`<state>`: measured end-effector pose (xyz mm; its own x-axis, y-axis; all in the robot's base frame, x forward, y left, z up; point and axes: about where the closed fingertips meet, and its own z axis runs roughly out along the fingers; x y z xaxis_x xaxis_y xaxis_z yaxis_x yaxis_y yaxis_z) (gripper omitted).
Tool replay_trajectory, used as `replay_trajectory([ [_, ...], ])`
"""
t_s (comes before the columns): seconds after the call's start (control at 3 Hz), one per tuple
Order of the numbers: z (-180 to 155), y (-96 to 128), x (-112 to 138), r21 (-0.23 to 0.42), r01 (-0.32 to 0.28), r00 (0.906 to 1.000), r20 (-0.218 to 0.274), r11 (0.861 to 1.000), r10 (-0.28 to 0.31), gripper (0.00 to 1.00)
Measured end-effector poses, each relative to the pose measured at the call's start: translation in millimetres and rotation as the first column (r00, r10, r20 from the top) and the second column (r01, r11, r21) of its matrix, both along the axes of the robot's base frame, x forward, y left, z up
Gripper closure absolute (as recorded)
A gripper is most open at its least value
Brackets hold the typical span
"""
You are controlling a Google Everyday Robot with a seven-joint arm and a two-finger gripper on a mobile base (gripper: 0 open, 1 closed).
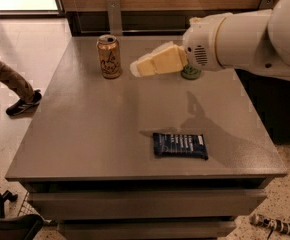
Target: Knock orange can over
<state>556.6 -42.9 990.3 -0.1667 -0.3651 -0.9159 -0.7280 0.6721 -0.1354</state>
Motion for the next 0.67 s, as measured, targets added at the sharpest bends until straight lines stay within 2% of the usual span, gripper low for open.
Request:
replay_trajectory([
  [0.33, -16.7, 25.9, 51.9, 0.031, 0.037, 0.9987, 0.033, 0.999, -0.038, 0.00],
  [0.67, -27.3, 51.4, 98.5, 0.088, 0.056, 0.9949, 0.079, 0.995, -0.063, 0.00],
])
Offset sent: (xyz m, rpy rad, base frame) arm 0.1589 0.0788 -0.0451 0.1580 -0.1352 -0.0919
